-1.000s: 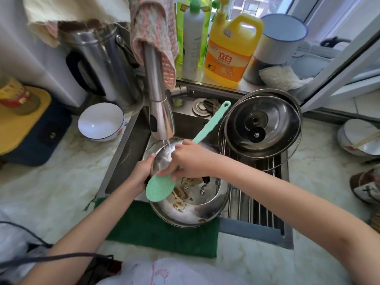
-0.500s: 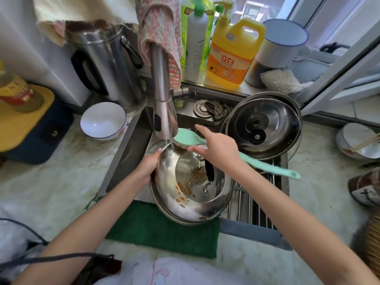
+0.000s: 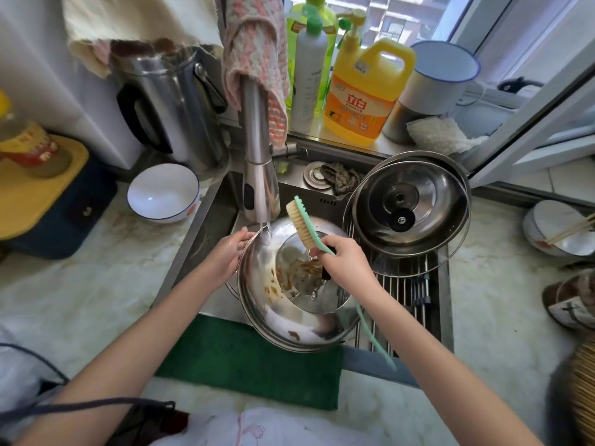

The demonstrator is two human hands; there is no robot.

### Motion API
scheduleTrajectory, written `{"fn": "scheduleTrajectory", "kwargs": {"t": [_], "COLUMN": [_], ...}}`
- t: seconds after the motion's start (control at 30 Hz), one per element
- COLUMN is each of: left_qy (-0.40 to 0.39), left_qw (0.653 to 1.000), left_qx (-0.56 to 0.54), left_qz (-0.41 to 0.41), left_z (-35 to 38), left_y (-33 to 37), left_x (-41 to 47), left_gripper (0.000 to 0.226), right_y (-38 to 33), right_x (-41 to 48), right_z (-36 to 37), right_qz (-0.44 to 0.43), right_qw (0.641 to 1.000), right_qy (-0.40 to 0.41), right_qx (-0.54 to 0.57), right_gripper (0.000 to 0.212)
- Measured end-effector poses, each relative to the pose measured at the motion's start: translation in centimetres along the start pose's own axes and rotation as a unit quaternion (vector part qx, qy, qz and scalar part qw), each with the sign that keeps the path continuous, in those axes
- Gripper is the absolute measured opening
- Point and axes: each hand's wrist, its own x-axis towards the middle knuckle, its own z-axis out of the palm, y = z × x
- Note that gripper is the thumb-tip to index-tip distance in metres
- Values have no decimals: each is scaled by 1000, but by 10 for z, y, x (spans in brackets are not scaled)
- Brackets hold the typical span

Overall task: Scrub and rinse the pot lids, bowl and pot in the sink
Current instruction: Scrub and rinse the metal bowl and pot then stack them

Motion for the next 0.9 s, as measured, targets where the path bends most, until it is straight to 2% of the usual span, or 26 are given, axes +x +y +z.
{"fn": "scheduleTrajectory", "kwargs": {"t": [0.1, 0.2, 0.3, 0.43, 0.53, 0.6, 0.67, 0.77, 0.8, 0.9], "left_qy": [7, 7, 44, 3, -58, -66, -67, -48, -46, -60], "left_qw": [1000, 1000, 998, 997, 996, 995, 994, 995, 996, 998], "left_qx": [12, -6, -42, -75, -69, -50, -55, -73, -70, -28], "left_qz": [-1, -24, -28, -28, 25, 52, 61, 48, 35, -13], "left_z": [-14, -17, -14, -3, 2, -3, -6, -5, -5, -6], "left_y": [-19, -41, -54, -58, -55, -55, -51, -52, -55, -69], "left_x": [-22, -41, -46, -42, -39, -31, -24, -21, -24, -41], "left_gripper": [31, 34, 37, 57, 75, 97, 107, 80, 77, 101], "right_y": [-7, -17, -21, -21, -11, -3, 1, 0, -1, -6], "right_x": [-2, -6, -12, -24, -31, -35, -40, -45, -45, -37], "right_z": [5, 5, 6, 3, -1, -1, 3, 15, 18, 20], "right_qz": [21, 54, 76, 92, 93, 112, 121, 104, 94, 83], "right_qw": [996, 987, 978, 968, 970, 965, 953, 939, 936, 940], "right_qy": [7, -27, -57, -88, -65, -45, -25, 18, 25, 28], "right_qx": [82, 149, 188, 218, 213, 234, 276, 328, 338, 331], "right_gripper": [17, 17, 14, 14, 18, 17, 14, 12, 11, 18]}}
